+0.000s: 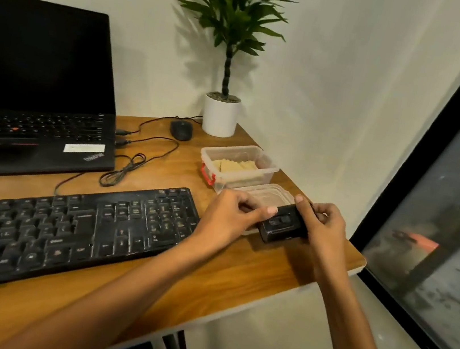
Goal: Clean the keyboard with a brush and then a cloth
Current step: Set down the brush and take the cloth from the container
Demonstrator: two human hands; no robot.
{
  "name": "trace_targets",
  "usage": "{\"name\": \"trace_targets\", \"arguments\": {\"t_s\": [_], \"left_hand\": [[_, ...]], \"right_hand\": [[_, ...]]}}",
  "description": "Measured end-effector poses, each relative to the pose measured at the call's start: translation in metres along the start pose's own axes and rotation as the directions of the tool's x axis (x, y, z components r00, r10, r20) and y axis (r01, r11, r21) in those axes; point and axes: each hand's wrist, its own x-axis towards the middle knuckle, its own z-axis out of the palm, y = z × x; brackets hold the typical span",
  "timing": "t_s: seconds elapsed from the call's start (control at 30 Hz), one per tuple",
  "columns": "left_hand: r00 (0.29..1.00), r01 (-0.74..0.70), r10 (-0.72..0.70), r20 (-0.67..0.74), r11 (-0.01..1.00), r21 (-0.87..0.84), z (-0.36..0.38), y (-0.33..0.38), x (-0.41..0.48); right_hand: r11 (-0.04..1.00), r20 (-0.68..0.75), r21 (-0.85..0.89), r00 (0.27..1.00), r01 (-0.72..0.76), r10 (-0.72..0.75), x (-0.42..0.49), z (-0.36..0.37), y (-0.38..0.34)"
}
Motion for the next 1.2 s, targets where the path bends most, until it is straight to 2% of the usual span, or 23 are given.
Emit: {"name": "trace_targets", "arguments": {"t_s": [0.1,0.17,0.3,0.6,0.97,1.2], "left_hand": [[1.000,-0.027,0.027,0.004,0.984,0.178,0.009,-0.003,0.001],[1.000,-0.030,0.029,0.004,0.972,0.232,0.014,-0.004,0.001],[0.999,-0.050,0.044,0.026,0.951,0.304,0.018,-0.002,0.004],[0.996,-0.089,0.087,0.019,0.938,0.335,0.019,-0.005,0.007],[0.989,-0.137,0.146,0.006,0.912,0.386,0.016,-0.008,0.014],[0.987,-0.130,0.155,-0.039,0.923,0.363,-0.011,-0.012,0.026]], "right_hand": [[0.963,-0.014,-0.265,0.998,0.054,-0.060,0.009,-0.011,0.013],[0.905,-0.002,-0.410,0.992,0.114,-0.126,0.010,-0.012,0.017],[0.846,-0.045,-0.512,0.979,0.150,-0.201,0.010,-0.006,0.027],[0.672,-0.106,-0.718,0.927,0.180,-0.361,0.007,0.004,0.037],[0.607,-0.077,-0.776,0.928,0.173,-0.364,0.013,0.005,0.040],[0.652,-0.117,-0.717,0.880,0.246,-0.461,0.015,0.010,0.026]]}}
